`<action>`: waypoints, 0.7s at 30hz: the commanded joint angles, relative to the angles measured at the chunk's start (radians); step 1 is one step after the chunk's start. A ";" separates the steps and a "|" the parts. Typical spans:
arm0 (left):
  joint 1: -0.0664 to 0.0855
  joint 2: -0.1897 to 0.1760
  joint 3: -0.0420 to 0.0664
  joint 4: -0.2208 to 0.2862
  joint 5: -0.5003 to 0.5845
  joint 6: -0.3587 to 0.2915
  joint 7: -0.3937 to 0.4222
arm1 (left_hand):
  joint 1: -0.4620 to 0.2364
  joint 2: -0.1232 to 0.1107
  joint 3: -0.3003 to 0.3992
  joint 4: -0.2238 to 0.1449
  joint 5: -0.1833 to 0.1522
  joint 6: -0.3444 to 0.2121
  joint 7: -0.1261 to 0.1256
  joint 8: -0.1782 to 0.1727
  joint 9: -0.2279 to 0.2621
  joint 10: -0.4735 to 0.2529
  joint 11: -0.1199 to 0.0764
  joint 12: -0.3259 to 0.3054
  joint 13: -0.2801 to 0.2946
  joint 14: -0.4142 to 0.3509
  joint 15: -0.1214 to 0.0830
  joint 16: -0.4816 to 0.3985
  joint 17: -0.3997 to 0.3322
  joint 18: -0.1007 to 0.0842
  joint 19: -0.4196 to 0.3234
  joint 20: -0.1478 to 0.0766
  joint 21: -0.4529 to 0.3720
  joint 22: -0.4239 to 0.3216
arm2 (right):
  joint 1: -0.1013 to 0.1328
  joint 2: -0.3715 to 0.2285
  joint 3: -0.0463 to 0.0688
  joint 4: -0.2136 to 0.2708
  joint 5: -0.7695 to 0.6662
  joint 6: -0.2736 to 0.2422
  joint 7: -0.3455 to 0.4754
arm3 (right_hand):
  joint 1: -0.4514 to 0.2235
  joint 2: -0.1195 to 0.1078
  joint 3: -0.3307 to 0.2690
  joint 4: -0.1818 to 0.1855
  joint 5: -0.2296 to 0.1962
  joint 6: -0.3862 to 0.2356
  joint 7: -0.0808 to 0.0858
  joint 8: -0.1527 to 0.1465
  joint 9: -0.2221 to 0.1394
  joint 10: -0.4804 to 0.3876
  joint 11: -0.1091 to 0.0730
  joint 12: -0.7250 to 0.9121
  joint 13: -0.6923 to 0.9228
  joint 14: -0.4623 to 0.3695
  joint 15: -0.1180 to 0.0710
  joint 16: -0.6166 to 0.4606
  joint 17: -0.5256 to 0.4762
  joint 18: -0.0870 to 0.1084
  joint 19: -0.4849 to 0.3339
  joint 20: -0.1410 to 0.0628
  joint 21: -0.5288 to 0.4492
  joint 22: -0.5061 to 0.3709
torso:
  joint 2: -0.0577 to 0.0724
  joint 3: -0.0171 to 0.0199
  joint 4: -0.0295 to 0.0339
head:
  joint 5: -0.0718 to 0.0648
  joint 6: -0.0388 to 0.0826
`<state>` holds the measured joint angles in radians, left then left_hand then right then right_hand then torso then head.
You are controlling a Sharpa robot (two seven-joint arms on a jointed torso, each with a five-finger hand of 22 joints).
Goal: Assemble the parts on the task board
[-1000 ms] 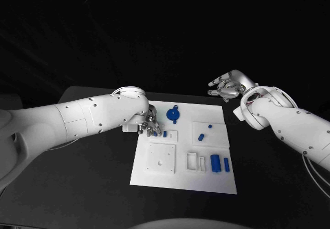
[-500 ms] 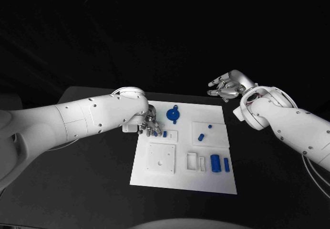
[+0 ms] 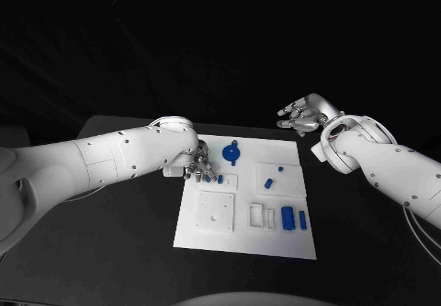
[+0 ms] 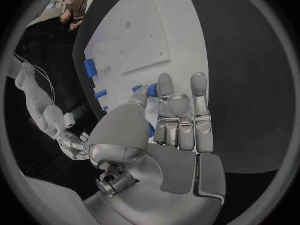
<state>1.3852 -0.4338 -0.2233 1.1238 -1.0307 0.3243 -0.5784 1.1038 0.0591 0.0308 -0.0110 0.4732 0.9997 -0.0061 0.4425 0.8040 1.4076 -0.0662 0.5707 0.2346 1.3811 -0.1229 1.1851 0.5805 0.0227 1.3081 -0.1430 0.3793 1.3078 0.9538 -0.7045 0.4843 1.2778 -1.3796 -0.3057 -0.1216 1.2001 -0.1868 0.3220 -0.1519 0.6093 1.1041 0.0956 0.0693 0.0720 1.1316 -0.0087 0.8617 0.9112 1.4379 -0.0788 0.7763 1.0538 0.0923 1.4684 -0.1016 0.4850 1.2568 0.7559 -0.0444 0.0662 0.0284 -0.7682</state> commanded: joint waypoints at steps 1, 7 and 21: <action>-0.027 0.004 -0.016 -0.005 -0.020 0.015 -0.020 | -0.005 -0.014 -0.007 0.008 -0.013 -0.007 -0.003 -0.003 -0.001 -0.007 0.002 0.007 0.002 0.002 -0.003 -0.007 -0.001 -0.008 0.002 -0.001 -0.005 0.016 | 0.000 0.001 0.001 0.000 -0.001 0.014 0.011 | -0.003 -0.001 0.000 -0.004 0.004 -0.008 0.001 -0.007 -0.002 -0.008 -0.002 -0.005 -0.001 -0.008 0.002 -0.003 -0.001 0.021 0.042 0.006 -0.004 -0.001 | 0.000 -0.0003 0.0003 | 0.000 0.000; -0.027 0.003 -0.016 -0.007 -0.026 0.022 -0.021 | -0.004 -0.023 -0.051 0.026 -0.105 -0.008 0.001 0.002 0.002 -0.012 0.005 0.009 0.003 -0.002 0.000 -0.009 -0.002 -0.007 0.000 0.001 -0.007 0.016 | 0.000 0.001 0.001 0.000 -0.001 0.017 0.011 | -0.006 -0.001 0.000 -0.008 0.006 -0.009 0.002 -0.006 -0.002 -0.008 -0.001 -0.006 -0.002 -0.009 0.002 -0.004 -0.001 0.021 0.042 0.006 -0.004 0.000 | 0.000 -0.0003 0.0000 | 0.000 -0.001; -0.027 0.000 -0.016 -0.012 -0.040 0.032 -0.021 | 0.000 -0.026 -0.084 0.046 -0.127 -0.013 0.004 0.006 0.003 -0.019 0.007 0.015 0.004 -0.005 0.001 -0.008 -0.005 -0.007 -0.002 0.002 -0.009 0.016 | 0.000 0.001 0.001 -0.001 -0.001 0.020 0.011 | -0.006 -0.001 0.000 -0.008 0.006 -0.009 0.002 -0.006 -0.002 -0.008 -0.001 -0.006 -0.002 -0.009 0.002 -0.004 -0.001 0.021 0.042 0.006 -0.004 0.000 | 0.000 -0.0001 -0.0001 | 0.000 -0.003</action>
<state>1.3837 -0.4325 -0.2232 1.1196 -1.0441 0.3262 -0.5742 1.1039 0.0406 -0.0477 0.0369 0.3529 0.9999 -0.0063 0.4542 0.8058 1.3968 -0.0624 0.5791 0.2374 1.3811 -0.1229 1.1804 0.5767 0.0227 1.3081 -0.1430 0.3752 1.3076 0.9538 -0.7041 0.4843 1.2769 -1.3793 -0.2996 -0.1199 1.2001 -0.1868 0.3219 -0.1519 0.6091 1.1006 0.0990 0.0693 0.0721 1.1315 -0.0087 0.8617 0.9105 1.4342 -0.0751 0.7763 1.0538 0.0921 1.4684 -0.1015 0.4851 1.2568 0.7560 -0.0445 0.0662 0.0280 -0.7710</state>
